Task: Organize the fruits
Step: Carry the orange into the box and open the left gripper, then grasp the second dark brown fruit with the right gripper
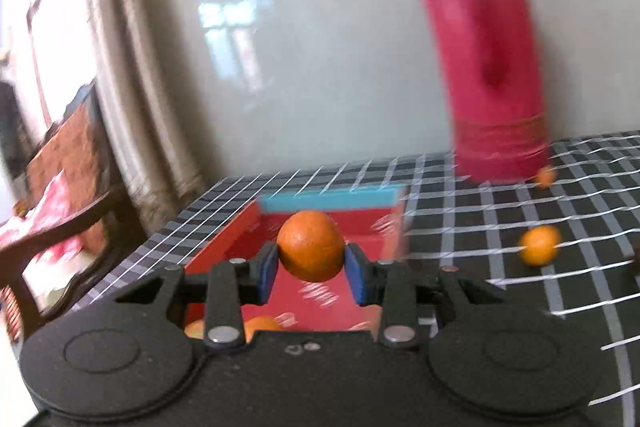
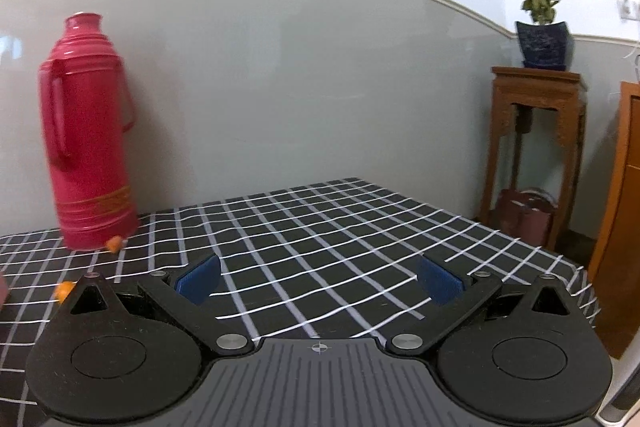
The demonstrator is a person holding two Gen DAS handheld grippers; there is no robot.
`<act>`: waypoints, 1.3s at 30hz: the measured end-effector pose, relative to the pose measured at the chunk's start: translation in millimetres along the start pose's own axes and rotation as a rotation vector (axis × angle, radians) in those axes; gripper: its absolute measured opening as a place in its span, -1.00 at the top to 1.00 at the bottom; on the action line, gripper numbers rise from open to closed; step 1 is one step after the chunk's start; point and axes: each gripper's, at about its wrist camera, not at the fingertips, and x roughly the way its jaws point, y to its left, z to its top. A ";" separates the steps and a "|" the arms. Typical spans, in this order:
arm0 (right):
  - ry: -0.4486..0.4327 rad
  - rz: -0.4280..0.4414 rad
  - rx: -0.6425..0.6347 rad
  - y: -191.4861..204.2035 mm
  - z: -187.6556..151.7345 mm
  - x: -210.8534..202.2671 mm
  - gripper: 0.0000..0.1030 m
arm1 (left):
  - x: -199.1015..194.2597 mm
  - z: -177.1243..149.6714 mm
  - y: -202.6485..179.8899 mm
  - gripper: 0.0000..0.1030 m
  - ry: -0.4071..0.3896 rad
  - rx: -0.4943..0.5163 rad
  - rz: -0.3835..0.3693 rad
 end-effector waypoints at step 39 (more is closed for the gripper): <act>0.254 0.311 -0.183 122.7 -20.9 60.9 -1.00 | 2.8 -26.6 158.0 -0.67 0.136 -0.180 0.086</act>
